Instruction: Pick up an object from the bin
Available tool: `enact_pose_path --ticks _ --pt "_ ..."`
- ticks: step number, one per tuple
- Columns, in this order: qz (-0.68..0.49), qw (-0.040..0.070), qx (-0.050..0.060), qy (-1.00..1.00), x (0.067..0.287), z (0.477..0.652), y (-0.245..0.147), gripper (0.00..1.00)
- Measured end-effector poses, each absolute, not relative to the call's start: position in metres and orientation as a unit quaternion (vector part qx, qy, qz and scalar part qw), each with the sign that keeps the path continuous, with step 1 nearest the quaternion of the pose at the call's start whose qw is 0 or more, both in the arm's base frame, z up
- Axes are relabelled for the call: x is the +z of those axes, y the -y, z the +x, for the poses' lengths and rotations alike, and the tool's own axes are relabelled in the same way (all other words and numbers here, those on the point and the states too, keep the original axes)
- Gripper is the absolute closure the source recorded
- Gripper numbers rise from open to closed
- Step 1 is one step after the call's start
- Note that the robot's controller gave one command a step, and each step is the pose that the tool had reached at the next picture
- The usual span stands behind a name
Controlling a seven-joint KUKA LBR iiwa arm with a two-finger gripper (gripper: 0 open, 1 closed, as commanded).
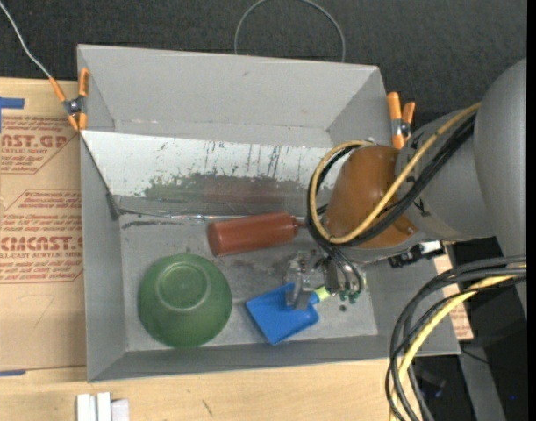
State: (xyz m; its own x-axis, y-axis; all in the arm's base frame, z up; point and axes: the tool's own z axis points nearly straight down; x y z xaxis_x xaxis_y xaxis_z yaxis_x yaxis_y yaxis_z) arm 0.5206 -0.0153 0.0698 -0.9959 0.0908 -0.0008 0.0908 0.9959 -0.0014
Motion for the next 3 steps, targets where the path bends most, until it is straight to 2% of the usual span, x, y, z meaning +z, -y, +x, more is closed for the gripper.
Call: enact_pose_path --ticks 2,3 --pt "0.045 0.0 -0.001 -0.999 0.07 0.521 0.015 1.0" --pt "0.056 0.001 0.0 -0.998 0.162 0.533 0.023 1.0"
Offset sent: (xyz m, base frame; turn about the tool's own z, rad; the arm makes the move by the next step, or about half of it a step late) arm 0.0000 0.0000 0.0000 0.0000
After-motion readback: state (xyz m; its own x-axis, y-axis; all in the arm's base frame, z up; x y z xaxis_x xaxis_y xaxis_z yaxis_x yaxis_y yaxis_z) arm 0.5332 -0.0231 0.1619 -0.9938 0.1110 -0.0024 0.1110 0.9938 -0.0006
